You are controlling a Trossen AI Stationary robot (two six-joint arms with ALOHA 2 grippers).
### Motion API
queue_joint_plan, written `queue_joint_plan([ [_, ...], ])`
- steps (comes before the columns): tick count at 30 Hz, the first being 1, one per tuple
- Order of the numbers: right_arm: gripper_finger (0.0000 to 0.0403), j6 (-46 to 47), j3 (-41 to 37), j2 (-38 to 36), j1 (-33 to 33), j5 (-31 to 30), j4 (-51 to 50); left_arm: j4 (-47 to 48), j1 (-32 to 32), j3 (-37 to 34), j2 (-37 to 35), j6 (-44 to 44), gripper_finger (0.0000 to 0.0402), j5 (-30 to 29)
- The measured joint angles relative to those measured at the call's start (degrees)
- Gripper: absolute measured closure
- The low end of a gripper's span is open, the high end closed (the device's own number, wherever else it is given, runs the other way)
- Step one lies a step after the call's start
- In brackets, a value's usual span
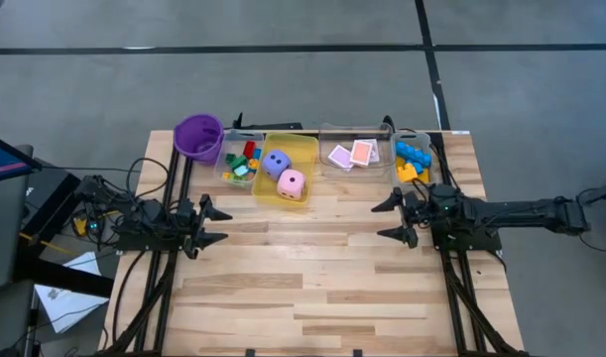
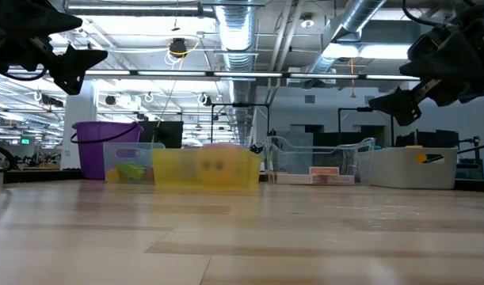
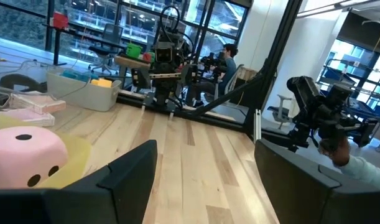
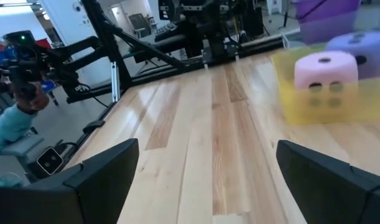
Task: Pick & Place Toys
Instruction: Return to Home Position
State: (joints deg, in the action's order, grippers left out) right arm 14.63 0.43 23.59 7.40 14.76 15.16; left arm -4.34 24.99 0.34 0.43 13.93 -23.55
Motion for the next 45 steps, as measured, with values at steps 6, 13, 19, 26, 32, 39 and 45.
queue_joint_plan([
  [6,0.003,0.7,0.0,0.0,0.0,0.1,-0.1,-2.0,0.0,0.0,0.0,0.0,0.0137,-0.1],
  [13,0.003,0.5,0.0,0.0,0.0,0.1,-0.1,-2.2,0.0,0.0,0.0,0.0,0.0137,-0.1],
  [19,0.003,0.4,-0.1,0.0,0.0,0.1,-0.1,-2.5,0.0,0.0,0.0,0.0,0.0137,-0.1],
  [26,0.003,0.4,-0.1,0.0,0.0,0.1,-0.1,-2.5,0.0,0.0,0.0,0.0,0.0137,0.0],
  [32,0.003,0.4,-0.1,0.0,0.0,0.1,-0.1,-2.5,0.0,0.0,0.0,0.0,0.0137,0.0],
  [39,0.003,0.4,-0.1,0.0,0.0,0.1,-0.1,-2.5,0.0,0.0,0.0,0.0,0.0137,0.0],
  [45,0.003,0.4,-0.1,0.0,0.0,0.2,-0.1,-2.6,0.0,0.0,0.0,0.0,0.0137,0.0],
])
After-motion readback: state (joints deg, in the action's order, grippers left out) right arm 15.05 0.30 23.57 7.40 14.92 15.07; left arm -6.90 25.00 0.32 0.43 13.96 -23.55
